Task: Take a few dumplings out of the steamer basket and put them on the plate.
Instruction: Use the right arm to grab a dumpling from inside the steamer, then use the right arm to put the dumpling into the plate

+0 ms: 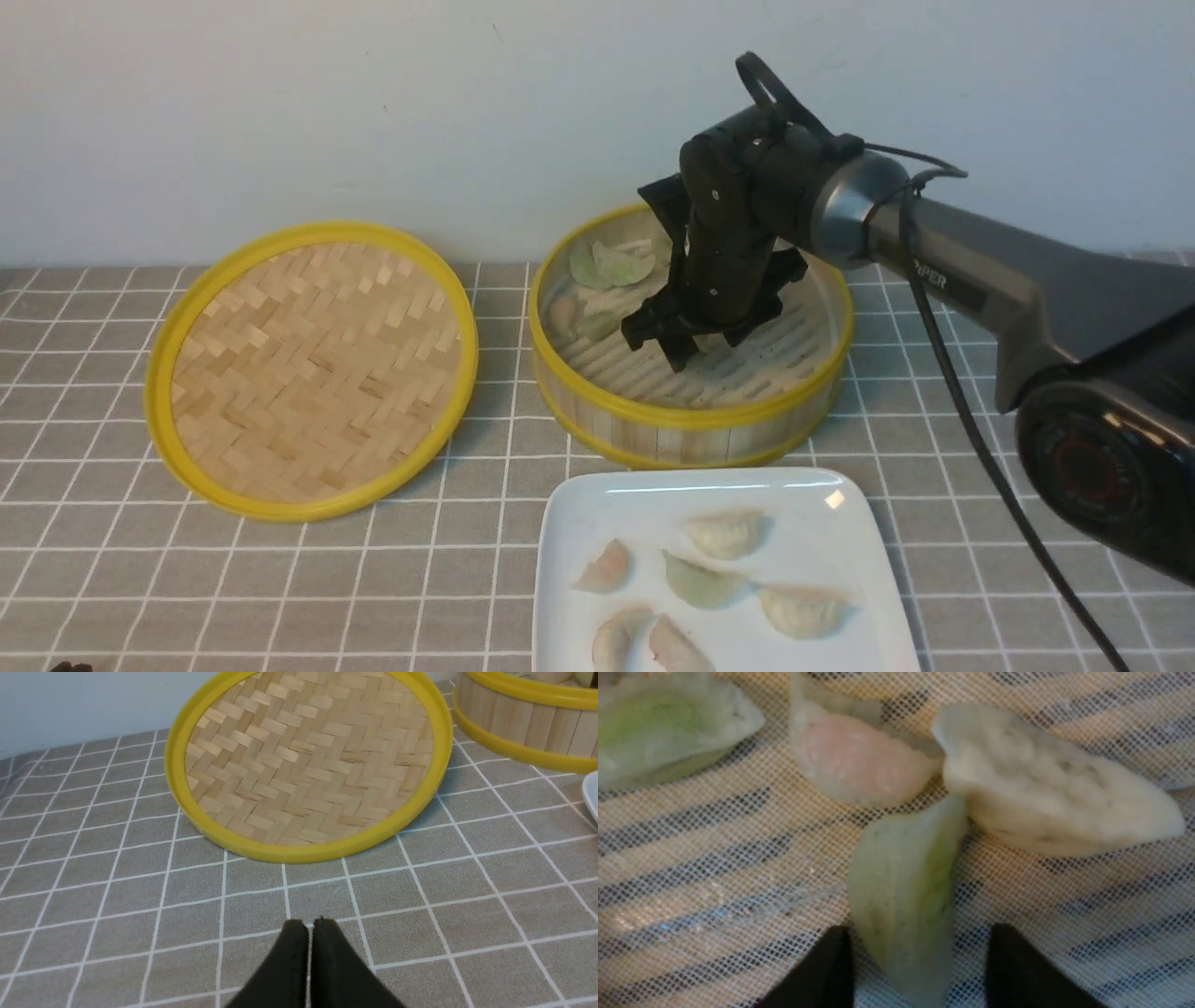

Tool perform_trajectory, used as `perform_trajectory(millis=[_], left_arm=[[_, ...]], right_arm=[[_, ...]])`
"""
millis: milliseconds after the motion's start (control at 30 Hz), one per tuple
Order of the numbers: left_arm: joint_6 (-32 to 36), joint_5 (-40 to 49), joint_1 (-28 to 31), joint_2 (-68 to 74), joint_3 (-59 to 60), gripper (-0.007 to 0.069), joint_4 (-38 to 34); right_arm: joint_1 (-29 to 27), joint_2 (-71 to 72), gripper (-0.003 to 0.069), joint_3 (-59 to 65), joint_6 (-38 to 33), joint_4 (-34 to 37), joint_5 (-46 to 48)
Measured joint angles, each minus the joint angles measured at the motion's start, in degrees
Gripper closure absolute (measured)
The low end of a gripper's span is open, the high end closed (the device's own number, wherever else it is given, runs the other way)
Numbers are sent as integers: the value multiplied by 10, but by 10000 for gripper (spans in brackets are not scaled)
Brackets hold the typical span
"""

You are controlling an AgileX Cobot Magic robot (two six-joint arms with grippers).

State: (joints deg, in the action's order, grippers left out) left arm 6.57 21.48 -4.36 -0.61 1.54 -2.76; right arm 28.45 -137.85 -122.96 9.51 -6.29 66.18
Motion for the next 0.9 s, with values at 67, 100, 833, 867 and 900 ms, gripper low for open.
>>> perform_trajectory(millis=[67,100,833,867,900], left_arm=[[0,0,0,0,0,629,0],[0,0,0,0,0,629,0],[0,1,0,0,0,629,0],[0,1,0,0,0,629,0],[0,1,0,0,0,629,0]], right_arm=[[1,-1,498,-6,-8,7,1],[1,-1,511,-9,-11,9,3],[89,329,489,367,-82,206,48],[98,330,489,391,-82,207,48],[103,329,489,415,-82,207,47]])
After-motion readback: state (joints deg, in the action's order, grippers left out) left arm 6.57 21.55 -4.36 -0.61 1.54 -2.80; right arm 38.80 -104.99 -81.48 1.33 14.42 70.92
